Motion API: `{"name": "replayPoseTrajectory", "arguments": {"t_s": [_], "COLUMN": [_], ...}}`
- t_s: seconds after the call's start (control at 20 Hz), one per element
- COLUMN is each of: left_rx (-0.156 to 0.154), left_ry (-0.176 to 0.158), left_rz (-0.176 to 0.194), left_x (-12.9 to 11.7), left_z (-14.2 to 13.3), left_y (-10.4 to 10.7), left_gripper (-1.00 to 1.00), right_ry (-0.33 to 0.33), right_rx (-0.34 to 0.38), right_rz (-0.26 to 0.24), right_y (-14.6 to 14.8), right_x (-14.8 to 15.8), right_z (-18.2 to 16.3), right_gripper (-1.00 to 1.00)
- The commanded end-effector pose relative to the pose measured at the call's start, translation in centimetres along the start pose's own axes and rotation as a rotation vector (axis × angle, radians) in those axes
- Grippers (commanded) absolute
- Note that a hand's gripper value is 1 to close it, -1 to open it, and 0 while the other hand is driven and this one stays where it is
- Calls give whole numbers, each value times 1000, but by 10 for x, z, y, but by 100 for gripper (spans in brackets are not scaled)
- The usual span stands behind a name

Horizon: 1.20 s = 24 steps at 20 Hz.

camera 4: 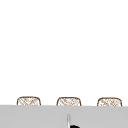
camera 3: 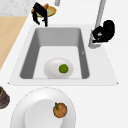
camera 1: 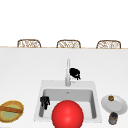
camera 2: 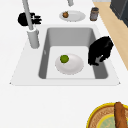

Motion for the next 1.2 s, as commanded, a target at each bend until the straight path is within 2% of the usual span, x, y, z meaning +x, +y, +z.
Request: {"name": "replayPoseTrajectory", "arguments": {"t_s": [0.0, 0.6, 0.75, 0.85, 0.9, 0.95, 1.0, 1.05, 1.15], "left_rx": [0, 0, 0, 0, 0, 0, 0, 0, 0], "left_ry": [0, 0, 0, 0, 0, 0, 0, 0, 0], "left_rz": [0, 0, 0, 0, 0, 0, 0, 0, 0], "left_x": [0, 0, 0, 0, 0, 0, 0, 0, 0], "left_z": [0, 0, 0, 0, 0, 0, 0, 0, 0], "left_y": [0, 0, 0, 0, 0, 0, 0, 0, 0], "left_gripper": [0, 0, 0, 0, 0, 0, 0, 0, 0], "right_ry": [10, 110, 154, 182, 182, 183, 183, 102, 32], "right_rx": [-19, -53, -157, -258, -206, -206, -203, -196, -189], "right_rz": [27, 14, -23, -47, -79, -79, -90, -61, -65], "right_y": [-3, -1, 2, 9, 6, 6, 5, 2, 2], "right_x": [-14, -6, -4, 3, 6, 5, 4, -13, -11], "right_z": [32, 39, 43, 25, 17, 17, 13, 8, 6], "right_gripper": [100, 100, 100, 100, 100, -100, -100, -100, -100]}}
